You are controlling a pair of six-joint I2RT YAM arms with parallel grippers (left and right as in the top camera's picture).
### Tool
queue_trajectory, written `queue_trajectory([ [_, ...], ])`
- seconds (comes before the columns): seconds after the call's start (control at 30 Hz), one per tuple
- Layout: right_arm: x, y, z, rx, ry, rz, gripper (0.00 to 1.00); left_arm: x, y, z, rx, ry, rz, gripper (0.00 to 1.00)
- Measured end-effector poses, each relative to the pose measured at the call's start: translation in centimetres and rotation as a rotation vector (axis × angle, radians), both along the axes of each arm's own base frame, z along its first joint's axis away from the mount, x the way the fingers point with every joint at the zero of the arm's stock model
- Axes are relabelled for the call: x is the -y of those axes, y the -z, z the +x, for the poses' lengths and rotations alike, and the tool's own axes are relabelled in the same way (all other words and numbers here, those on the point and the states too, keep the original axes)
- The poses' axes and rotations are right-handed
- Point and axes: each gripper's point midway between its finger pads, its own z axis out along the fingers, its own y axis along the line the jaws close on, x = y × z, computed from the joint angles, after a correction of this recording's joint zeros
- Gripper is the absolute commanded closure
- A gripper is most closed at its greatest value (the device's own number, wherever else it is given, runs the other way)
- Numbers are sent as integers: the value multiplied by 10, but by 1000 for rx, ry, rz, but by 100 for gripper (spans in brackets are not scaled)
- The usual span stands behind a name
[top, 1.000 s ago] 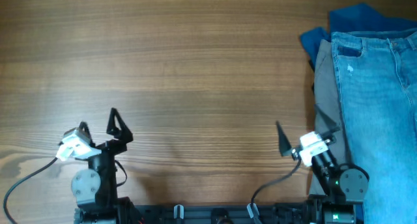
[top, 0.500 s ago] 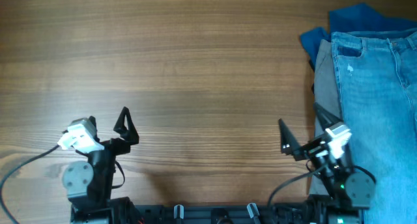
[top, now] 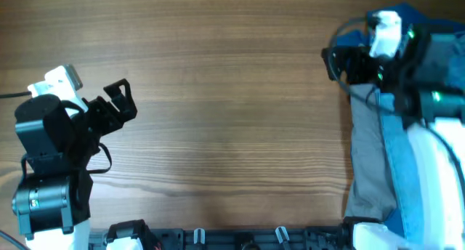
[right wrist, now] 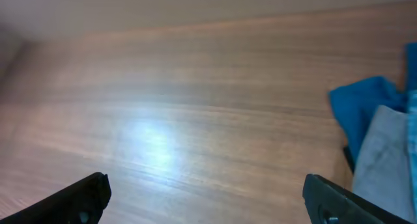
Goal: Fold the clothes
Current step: 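Reach both grippers toward the light-blue jeans on the clothes pile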
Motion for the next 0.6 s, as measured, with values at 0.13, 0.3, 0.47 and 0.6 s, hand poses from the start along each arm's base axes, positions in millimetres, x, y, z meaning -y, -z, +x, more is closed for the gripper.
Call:
queue_trajectory([
  [0.13,59,73,46,-157,299,-86,17,3,6,-2,-32,28,11,0],
  [0.3,152,167,61,-328,649,-214,31,2,39,4,-175,42,0,0],
  [0.47,183,197,64,-351,745,-243,34,1,61,14,-256,43,-13,0],
  [0.6,185,230,70,-380,744,-251,46,0,72,19,-294,44,-20,0],
])
